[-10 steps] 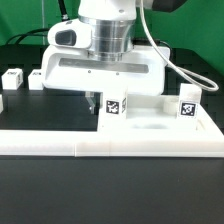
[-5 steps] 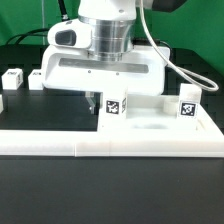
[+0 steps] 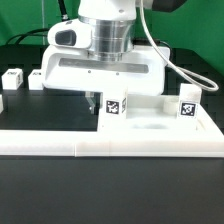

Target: Assemble square table

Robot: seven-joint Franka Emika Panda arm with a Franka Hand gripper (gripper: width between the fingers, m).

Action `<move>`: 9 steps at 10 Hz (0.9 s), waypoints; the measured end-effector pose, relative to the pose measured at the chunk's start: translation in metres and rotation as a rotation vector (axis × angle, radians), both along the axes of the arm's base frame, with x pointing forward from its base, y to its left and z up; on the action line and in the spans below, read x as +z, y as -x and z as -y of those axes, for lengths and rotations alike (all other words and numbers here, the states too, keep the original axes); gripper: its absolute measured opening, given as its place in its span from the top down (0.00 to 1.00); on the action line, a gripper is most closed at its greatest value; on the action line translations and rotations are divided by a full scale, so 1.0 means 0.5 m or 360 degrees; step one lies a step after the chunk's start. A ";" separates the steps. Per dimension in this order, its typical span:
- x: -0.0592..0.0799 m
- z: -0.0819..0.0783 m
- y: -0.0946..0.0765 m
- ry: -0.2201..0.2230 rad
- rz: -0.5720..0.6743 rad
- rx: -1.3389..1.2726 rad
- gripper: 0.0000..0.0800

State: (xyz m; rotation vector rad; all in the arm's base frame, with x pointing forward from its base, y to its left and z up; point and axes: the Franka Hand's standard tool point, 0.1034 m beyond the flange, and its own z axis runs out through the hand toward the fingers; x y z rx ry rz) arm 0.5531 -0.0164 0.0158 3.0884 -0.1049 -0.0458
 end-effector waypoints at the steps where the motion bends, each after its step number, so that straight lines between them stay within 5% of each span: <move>1: 0.002 0.023 0.014 -0.0020 0.0000 0.0122 0.92; 4: -0.002 0.120 0.062 -0.0078 -0.0042 0.0434 0.92; 9: 0.000 0.143 0.045 -0.0023 -0.0011 0.0981 0.92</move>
Offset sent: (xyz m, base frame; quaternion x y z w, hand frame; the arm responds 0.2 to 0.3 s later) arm -0.0270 -0.0292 -0.0150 0.0851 -0.0095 -0.2300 0.9694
